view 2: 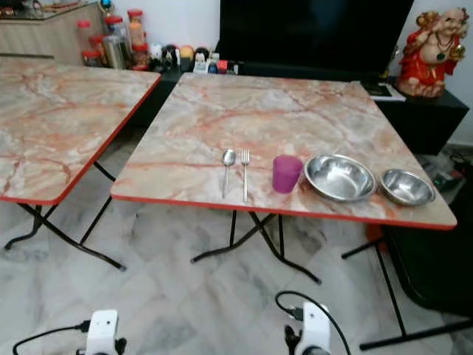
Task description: Setting the table
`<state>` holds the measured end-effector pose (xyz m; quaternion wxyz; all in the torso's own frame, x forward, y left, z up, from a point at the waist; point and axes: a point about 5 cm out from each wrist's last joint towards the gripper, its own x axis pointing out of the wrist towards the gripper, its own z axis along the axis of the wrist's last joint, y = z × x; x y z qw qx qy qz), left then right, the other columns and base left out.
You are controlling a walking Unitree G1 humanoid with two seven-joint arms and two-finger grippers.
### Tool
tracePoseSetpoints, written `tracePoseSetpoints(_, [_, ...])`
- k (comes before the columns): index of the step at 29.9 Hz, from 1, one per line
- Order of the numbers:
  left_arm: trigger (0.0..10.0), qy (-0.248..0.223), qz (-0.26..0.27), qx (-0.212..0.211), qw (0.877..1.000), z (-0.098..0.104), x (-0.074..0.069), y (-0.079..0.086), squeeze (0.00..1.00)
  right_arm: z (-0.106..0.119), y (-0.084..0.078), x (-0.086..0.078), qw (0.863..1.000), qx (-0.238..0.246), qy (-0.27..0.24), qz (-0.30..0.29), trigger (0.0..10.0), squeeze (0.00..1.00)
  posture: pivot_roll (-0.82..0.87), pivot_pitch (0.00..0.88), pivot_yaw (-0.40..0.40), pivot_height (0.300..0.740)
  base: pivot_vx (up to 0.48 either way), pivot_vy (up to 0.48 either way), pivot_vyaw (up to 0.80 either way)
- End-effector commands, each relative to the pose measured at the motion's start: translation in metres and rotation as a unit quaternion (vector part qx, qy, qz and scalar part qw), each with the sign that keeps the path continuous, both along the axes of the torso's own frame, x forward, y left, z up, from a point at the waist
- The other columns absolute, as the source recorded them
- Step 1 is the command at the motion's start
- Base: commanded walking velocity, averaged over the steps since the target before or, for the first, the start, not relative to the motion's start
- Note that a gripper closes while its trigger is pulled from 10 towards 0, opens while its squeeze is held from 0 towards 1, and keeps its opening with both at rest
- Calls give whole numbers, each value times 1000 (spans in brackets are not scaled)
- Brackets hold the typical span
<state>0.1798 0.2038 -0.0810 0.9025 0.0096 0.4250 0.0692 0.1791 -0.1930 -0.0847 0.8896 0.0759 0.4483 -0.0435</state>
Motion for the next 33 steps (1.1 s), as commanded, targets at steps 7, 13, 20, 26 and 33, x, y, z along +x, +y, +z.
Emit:
tracePoseSetpoints(7, [10000,17,12,4,1000,-3,-9,10,0,2,4,4,1000,7,-11,-9,10000,0,81,0,-57,740,0,-130,0])
tracePoseSetpoints(13, [10000,12,11,3,1000,-2,-7,10,0,2,5,4,1000,11,-18,-14,10000,0,78,0,-55,740,0,0,0])
tracePoseSetpoints(20, [10000,3,12,-1,1000,0,-4,8,0,6,3,8,997,4,-58,-44,10000,0,67,0,-48,740,0,0,0])
tracePoseSetpoints(26, [10000,7,10,-1,1000,-2,-8,8,0,57,-9,82,982,-39,-178,-40,10000,0,62,0,-36,740,0,0,0])
tracePoseSetpoints(33, [10000,7,5,-1,1000,-2,-8,9,0,63,-23,82,972,-60,-215,-73,10000,0,57,0,-22,740,0,0,0])
